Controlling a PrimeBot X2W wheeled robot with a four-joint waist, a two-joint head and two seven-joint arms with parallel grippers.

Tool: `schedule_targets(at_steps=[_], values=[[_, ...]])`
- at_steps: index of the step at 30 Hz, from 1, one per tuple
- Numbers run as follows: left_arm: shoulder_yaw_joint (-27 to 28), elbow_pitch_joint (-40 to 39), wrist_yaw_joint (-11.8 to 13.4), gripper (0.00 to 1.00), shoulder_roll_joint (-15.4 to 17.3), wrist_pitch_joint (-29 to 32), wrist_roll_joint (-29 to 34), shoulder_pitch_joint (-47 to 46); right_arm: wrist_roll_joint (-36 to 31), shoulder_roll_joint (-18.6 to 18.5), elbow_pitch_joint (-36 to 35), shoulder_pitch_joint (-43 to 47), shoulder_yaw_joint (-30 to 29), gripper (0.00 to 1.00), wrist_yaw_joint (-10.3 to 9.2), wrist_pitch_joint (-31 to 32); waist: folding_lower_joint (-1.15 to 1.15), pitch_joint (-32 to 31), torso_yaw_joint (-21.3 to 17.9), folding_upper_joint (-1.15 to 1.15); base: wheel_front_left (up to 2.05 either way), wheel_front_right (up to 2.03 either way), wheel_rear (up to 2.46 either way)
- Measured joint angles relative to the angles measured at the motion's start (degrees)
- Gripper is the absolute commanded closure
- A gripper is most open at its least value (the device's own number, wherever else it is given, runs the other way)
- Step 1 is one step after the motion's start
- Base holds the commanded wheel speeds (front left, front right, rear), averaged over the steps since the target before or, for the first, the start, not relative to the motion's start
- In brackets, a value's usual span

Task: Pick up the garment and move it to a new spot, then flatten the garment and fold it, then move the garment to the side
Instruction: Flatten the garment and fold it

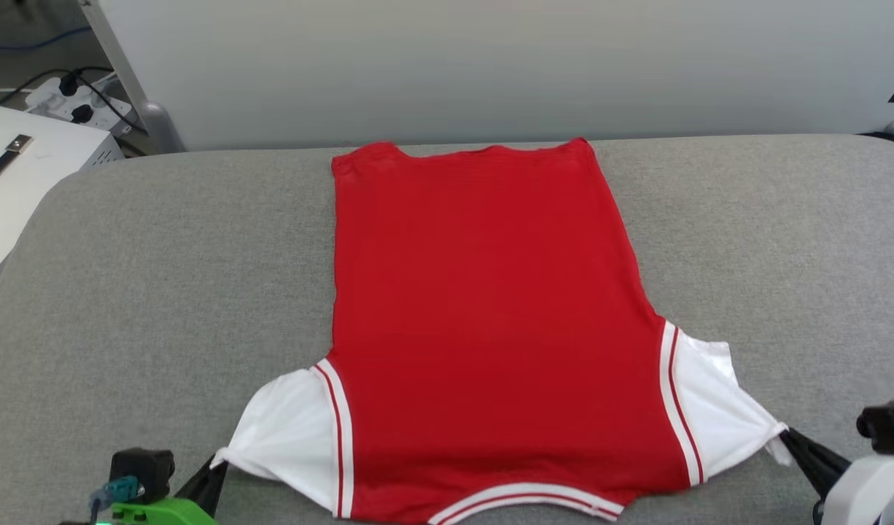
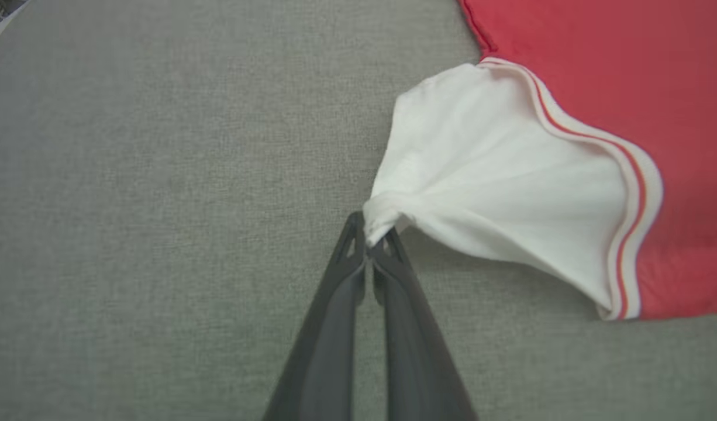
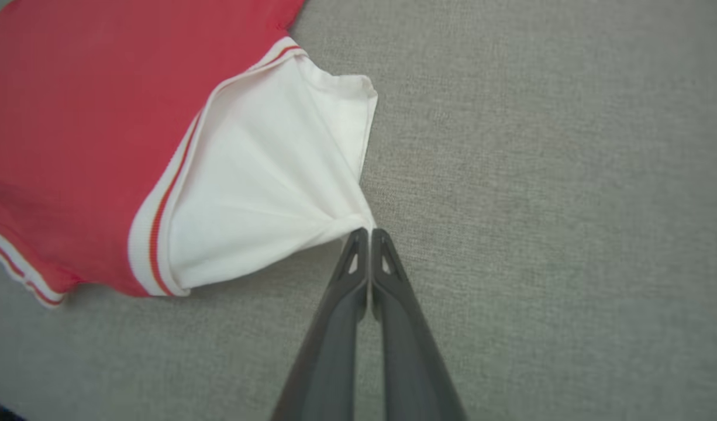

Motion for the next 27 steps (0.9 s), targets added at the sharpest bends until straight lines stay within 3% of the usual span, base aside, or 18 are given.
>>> schedule_targets(at_steps=[9,14,15,17,18,24,27], values=[[2.27,-2.13,1.60,1.00,0.22,0.00,-1.05,6.14,-2.86,1.90,-8.69,16.85,-10.79,1.00,0.02,8.00,0.00,-0.44,0.44,0.00,0.00,0.00,0.00],[2.88,-2.35,1.86,1.00,-0.40,0.00,-0.54,6.17,-5.34,4.32,-11.43,20.82,-16.15,1.00,0.02,12.33,0.00,0.20,0.77,0.00,0.00,0.00,0.00],[3.00,-2.49,2.03,1.00,-0.47,0.00,-0.14,6.17,-6.03,4.88,-11.95,20.97,-17.23,0.72,0.02,13.35,0.00,0.36,0.82,0.00,0.00,0.00,0.00],[3.24,-2.90,2.10,1.00,-0.53,0.00,0.91,6.14,-6.55,5.68,-13.66,21.13,-18.76,0.46,0.01,15.81,0.00,0.73,0.88,0.00,0.00,0.00,0.00],[3.59,-3.32,2.37,1.00,-0.57,0.00,1.49,6.07,-7.34,6.02,-14.63,21.17,-19.93,0.00,0.02,16.50,0.00,1.00,0.90,0.00,0.00,0.00,0.00],[5.36,-6.49,3.11,1.00,-1.46,0.00,3.14,4.99,-10.62,5.50,-23.52,19.81,-27.42,0.00,-0.03,19.36,0.00,3.05,1.47,0.00,0.00,0.00,0.00],[5.82,-9.09,4.03,1.00,-1.77,0.00,6.24,2.48,-12.03,5.05,-30.53,13.80,-33.29,0.00,-0.04,21.23,0.00,5.24,2.35,0.00,0.00,0.00,0.00]])
